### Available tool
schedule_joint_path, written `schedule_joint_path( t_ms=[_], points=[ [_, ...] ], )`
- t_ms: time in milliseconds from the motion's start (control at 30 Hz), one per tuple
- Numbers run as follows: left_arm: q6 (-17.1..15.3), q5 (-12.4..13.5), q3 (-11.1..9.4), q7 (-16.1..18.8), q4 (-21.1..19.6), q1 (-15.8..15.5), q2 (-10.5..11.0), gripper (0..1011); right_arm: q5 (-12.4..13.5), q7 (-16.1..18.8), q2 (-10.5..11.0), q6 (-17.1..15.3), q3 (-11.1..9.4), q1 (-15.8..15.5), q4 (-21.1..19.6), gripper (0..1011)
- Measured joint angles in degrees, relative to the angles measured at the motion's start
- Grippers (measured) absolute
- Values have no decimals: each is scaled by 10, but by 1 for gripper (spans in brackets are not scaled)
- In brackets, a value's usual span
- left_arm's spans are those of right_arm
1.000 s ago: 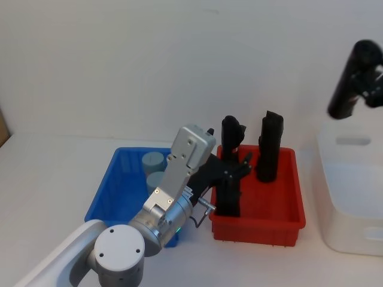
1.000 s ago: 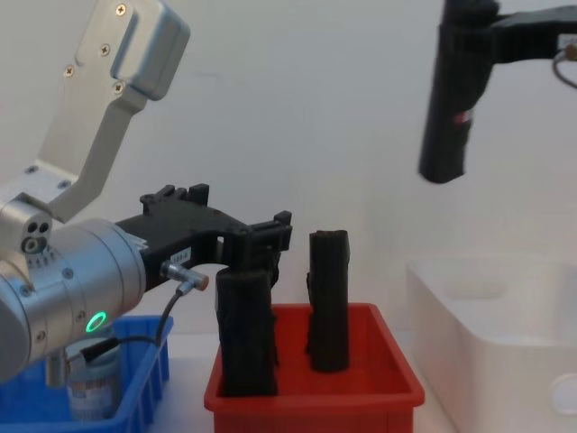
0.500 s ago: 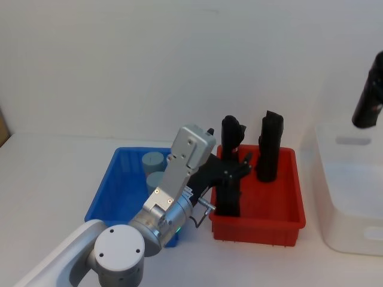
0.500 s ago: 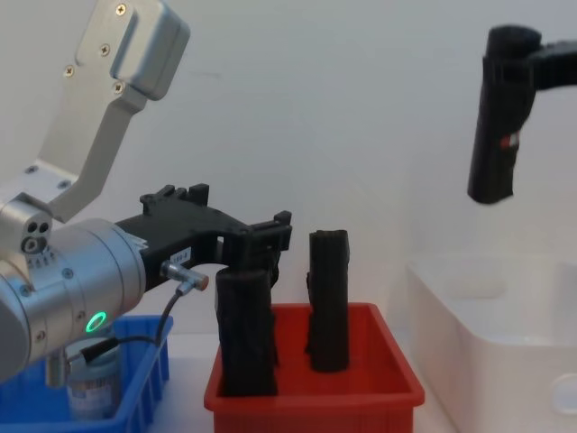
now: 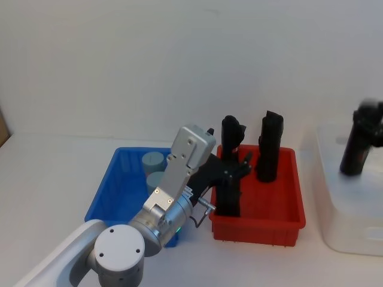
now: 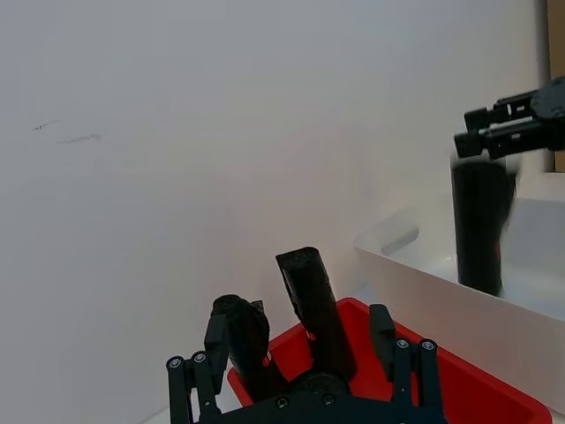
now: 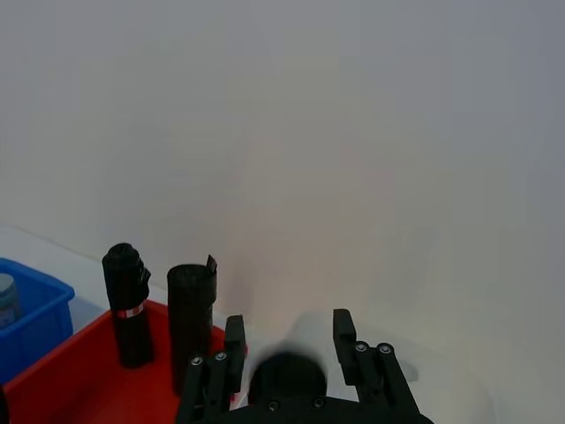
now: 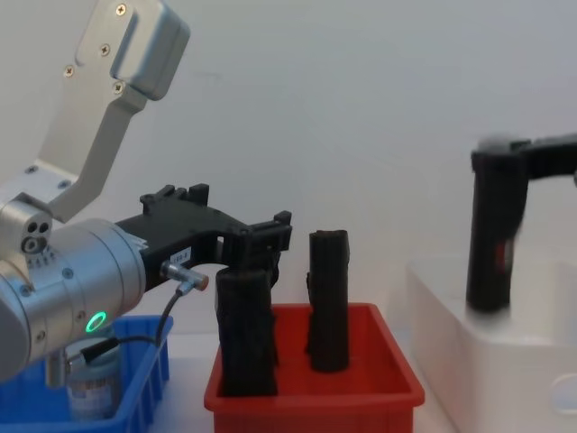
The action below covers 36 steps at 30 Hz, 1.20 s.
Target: Pick the cotton swabs from the blue box and place them into the white box.
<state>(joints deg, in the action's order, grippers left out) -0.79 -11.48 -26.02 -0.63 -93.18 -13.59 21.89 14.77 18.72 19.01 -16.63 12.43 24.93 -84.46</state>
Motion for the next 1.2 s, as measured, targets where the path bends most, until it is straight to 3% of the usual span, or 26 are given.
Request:
schedule_joint_path(
  t_ms=[267, 533, 833, 1200],
  points=[
    [0, 1, 1, 1, -2, 1, 1, 1004, 6, 9, -5, -11, 6, -4, 20, 824],
    [-4, 9, 8, 35, -28, 16, 16, 1004, 9, 13, -7, -16, 10, -6, 31, 1001],
    [-9, 12, 20, 94, -68, 49, 43, 1004, 11, 15, -8, -19, 12, -7, 36, 1001],
    [6, -16, 44, 197, -122, 114, 95, 1004, 12, 16, -9, -20, 12, -8, 39, 1001]
  ],
)
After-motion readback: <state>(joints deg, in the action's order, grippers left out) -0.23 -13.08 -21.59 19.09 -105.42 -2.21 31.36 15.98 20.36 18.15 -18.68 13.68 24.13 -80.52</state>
